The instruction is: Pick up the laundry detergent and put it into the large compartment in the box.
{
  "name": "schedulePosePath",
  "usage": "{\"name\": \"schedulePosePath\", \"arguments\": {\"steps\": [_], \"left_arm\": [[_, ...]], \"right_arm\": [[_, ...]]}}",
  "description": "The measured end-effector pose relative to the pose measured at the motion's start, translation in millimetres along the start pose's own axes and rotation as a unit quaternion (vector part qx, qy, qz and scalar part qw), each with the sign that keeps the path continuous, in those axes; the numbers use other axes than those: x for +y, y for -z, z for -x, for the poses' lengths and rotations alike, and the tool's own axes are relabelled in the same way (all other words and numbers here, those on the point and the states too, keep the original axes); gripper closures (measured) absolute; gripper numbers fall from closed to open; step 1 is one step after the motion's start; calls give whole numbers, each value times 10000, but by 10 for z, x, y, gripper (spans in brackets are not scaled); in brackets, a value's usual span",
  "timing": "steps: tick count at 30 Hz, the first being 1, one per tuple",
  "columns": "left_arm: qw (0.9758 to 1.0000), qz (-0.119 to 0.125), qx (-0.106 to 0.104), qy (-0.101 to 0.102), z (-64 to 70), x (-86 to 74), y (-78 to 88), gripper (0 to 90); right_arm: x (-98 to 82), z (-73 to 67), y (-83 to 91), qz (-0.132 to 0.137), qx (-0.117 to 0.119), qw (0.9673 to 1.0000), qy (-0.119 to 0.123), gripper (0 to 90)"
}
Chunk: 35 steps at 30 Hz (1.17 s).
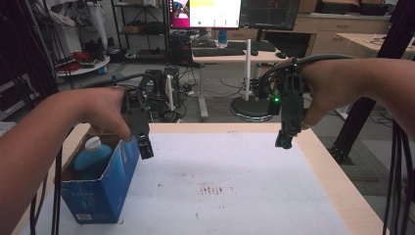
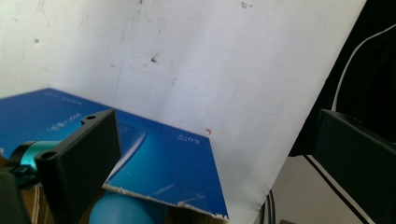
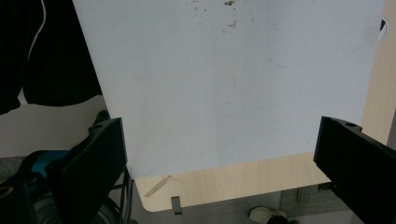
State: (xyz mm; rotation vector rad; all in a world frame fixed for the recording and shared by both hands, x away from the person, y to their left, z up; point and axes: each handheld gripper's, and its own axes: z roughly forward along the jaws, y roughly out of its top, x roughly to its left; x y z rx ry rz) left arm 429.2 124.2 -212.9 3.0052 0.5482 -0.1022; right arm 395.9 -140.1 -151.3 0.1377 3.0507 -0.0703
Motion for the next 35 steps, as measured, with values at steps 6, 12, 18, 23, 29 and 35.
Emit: {"name": "schedulePosePath", "arguments": {"steps": [6,12,18,23,29,35], "left_arm": [[9999,-8,-28,-159,19,61,-37,17],[9997,-38,-81,-219,28,119,-63,16],[9996,-69,-113,-231,41,176,-100,17],[9994,-71,-128,-307,49,214,-127,17],[9995,-91,-155,-272,37,233,-138,17],[9993,-32,-162,-321,20,225,-122,16]], "right_arm": [[0,-3,2,7,13,10000,2,16],[-18,11,-5,3,1,10000,-14,15],[-50,21,-11,15,16,10000,9,16],[-64,20,-26,13,44,10000,-39,15],[-75,47,-41,10,58,10000,-58,15],[-55,66,-75,7,84,10000,-16,15]]}}
